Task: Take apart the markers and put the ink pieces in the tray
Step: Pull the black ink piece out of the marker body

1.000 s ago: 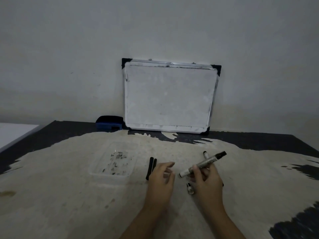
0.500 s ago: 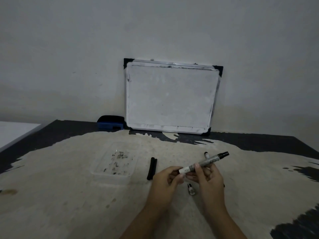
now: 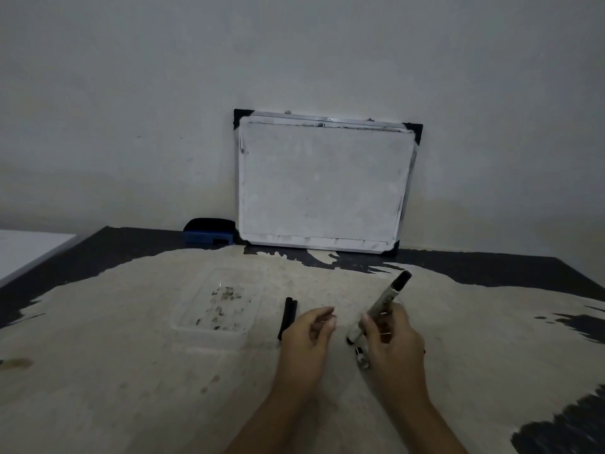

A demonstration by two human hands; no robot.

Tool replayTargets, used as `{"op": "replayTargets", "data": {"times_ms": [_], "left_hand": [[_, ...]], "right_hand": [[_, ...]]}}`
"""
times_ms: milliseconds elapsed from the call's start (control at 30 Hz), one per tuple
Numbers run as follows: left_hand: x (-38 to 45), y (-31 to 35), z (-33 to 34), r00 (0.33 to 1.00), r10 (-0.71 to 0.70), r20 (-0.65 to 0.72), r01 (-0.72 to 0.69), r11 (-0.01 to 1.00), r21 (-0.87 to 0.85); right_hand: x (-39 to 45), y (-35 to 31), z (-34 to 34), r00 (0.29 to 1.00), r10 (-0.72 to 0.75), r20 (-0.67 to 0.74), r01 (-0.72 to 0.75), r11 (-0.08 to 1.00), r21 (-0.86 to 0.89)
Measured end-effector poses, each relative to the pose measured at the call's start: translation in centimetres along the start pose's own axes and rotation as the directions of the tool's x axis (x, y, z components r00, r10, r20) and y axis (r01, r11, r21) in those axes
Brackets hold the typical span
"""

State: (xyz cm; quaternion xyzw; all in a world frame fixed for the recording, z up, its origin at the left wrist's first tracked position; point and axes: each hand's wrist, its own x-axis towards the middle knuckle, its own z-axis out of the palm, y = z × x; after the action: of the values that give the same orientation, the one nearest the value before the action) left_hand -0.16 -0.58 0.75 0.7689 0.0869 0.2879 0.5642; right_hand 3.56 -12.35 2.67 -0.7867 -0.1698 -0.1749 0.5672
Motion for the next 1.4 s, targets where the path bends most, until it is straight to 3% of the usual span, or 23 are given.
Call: {"op": "replayTargets", "data": {"times_ms": [133,333,500,667,733,833,900,967,1033,1233,1333,1400], "left_hand": [[0.0,0.1,0.1,1.000,-0.002,-0.008,0.002,1.000,0.026],[0.1,0.0,0.2,0.995,0.024,0.094,-0.031,0.997,0.074],[-0.1,0.4,0.2,0.987,0.058,0.149,-0.070,0.995,0.071],[-0.2,0.8,-0.2,0.994,0.041,0.106,-0.037,0.998,-0.047],[-0.1,0.9,-0.3,0.999,0.019,0.044,-0.017,0.998,-0.060],[0.0,0.9,-0.3,0.998,-0.009,-0.058,0.004,0.997,-0.081],[0.0,1.0,-0.5,0.997,0.010,-0.082,-0.015,0.998,-0.058],[0.0,1.1,-0.9,0.995,0.081,-0.053,-0.080,0.997,0.017],[0.3,1.3,-1.6,0.986,0.165,0.004,-0.165,0.981,0.099],[1.3,2.6,-4.9,0.931,0.348,0.113,-0.366,0.876,0.314],[2.0,2.8,-6.8,0.923,0.383,0.033,-0.366,0.851,0.378],[2.2,2.8,-8.1,0.924,0.369,-0.101,-0.302,0.865,0.400]], "right_hand": [[0.2,0.3,-0.1,0.996,-0.015,-0.087,0.015,1.000,-0.007],[0.2,-0.1,-0.2,0.983,0.142,-0.121,-0.119,0.977,0.179],[0.3,0.5,0.1,0.950,0.308,-0.044,-0.268,0.882,0.389],[0.4,0.0,-0.1,0.927,0.359,0.111,-0.365,0.788,0.495],[0.3,0.0,0.1,0.938,0.342,0.049,-0.334,0.859,0.389],[0.4,-0.2,-0.1,0.971,0.131,-0.202,-0.141,0.989,-0.037],[0.7,0.0,-0.6,0.971,-0.147,-0.188,0.072,0.931,-0.357],[1.1,0.9,-0.8,0.954,-0.295,-0.055,0.209,0.785,-0.584],[1.2,1.6,-0.8,0.948,-0.320,0.009,0.255,0.739,-0.624],[1.3,1.4,-1.4,0.922,-0.386,0.004,0.315,0.745,-0.588],[1.2,1.4,-1.5,0.924,-0.382,-0.003,0.315,0.766,-0.560],[1.2,1.5,-1.6,0.931,-0.366,-0.016,0.297,0.779,-0.552]]}}
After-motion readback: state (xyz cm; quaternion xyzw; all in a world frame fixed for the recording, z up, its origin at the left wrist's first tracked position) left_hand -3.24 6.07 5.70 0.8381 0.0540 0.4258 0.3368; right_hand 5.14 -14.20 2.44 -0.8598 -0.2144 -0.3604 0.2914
